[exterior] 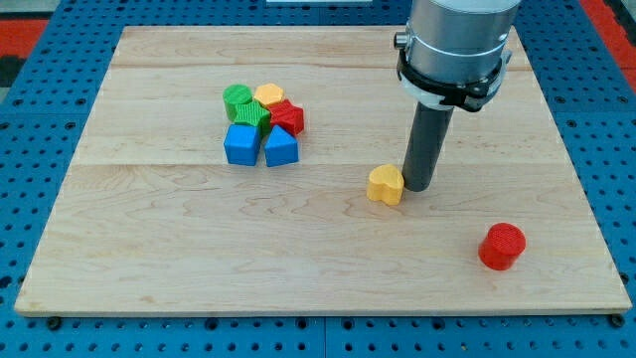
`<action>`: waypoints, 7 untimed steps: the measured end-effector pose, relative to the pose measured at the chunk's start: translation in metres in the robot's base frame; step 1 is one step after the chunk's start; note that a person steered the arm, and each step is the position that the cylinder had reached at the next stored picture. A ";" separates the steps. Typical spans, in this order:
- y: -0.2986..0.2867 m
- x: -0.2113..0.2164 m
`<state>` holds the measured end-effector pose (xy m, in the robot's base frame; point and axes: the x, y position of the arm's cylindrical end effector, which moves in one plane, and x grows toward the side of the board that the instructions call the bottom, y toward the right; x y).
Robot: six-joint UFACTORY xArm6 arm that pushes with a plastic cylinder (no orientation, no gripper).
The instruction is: Place the yellow heart right to the red star
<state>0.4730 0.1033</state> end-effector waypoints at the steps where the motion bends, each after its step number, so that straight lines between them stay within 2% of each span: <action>1: -0.001 -0.003; 3: -0.013 0.031; 5: -0.077 0.027; 7: -0.143 0.045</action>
<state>0.5178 -0.0393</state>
